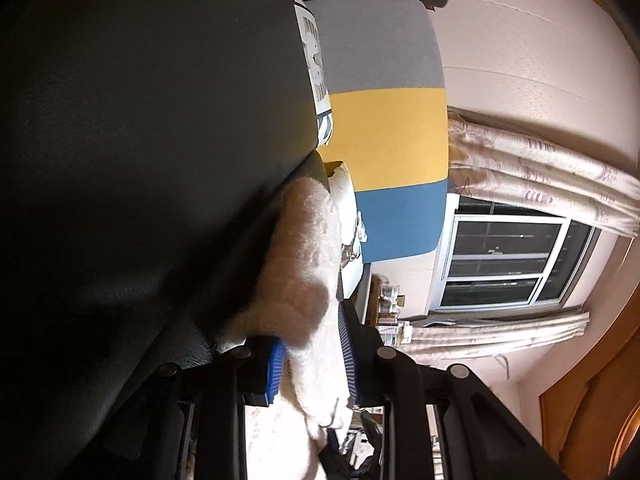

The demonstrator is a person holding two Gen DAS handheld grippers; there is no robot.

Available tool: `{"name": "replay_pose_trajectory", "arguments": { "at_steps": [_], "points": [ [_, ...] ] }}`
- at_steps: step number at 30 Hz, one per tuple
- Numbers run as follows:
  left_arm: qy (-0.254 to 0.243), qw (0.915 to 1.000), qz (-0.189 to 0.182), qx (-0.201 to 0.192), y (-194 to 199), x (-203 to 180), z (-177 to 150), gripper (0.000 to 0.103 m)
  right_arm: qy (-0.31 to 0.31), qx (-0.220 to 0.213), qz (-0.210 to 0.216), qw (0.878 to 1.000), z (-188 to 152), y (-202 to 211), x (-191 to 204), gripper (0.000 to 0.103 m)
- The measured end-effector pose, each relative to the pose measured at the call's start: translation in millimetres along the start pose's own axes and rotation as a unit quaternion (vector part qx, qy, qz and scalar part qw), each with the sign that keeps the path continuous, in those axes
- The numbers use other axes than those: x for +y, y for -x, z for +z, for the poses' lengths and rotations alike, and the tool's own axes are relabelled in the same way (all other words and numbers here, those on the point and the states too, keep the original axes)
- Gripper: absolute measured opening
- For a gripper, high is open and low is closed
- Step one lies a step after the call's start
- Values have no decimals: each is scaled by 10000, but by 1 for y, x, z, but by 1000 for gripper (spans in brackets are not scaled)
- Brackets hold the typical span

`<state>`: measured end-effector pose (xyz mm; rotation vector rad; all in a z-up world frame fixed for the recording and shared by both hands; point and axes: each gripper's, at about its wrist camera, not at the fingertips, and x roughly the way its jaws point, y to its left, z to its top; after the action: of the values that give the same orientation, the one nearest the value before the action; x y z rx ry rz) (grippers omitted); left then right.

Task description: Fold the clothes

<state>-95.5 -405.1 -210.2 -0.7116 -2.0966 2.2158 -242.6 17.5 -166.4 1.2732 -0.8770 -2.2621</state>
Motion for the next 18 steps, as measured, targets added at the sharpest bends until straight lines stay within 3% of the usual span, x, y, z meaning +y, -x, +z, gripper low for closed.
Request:
{"name": "replay_pose_trajectory", "arguments": {
  "at_steps": [2, 3, 7, 8, 11, 13, 14, 16, 18],
  "points": [
    [-12, 10000, 55, -21, 0, 2, 1, 23, 150, -21, -133, 9998, 1, -4, 7, 11],
    [-44, 9999, 105, -33, 0, 2, 1, 22, 225, -32, -200, 9995, 1, -5, 10, 9],
    [-802, 9966, 201, -27, -3, -30, 1, 9, 525, -75, -466, 9975, 3, -13, 24, 8],
    [-1125, 9934, 221, -20, -4, -43, 1, 9, 1008, -192, -647, 9926, 6, -4, 44, 8],
    [-2330, 9724, 94, 29, -6, -96, -10, 9, 2648, -652, -1250, 9539, 14, 29, 110, 8],
    [-3063, 9517, 61, 194, -13, -125, -23, 9, 3461, -1072, -1602, 9182, 15, 54, 141, 8],
    [-3261, 9448, 174, 282, -18, -131, -27, 9, 3657, -1190, -1759, 9062, 16, 61, 147, 8],
    [-3359, 9388, 580, 488, -33, -126, -30, 9, 3323, -1017, -1864, 9190, 23, 53, 121, 8],
    [-3074, 9456, 831, 673, -40, -109, -25, 9, 2902, -795, -1938, 9338, 30, 42, 92, 8]
  ]
}}
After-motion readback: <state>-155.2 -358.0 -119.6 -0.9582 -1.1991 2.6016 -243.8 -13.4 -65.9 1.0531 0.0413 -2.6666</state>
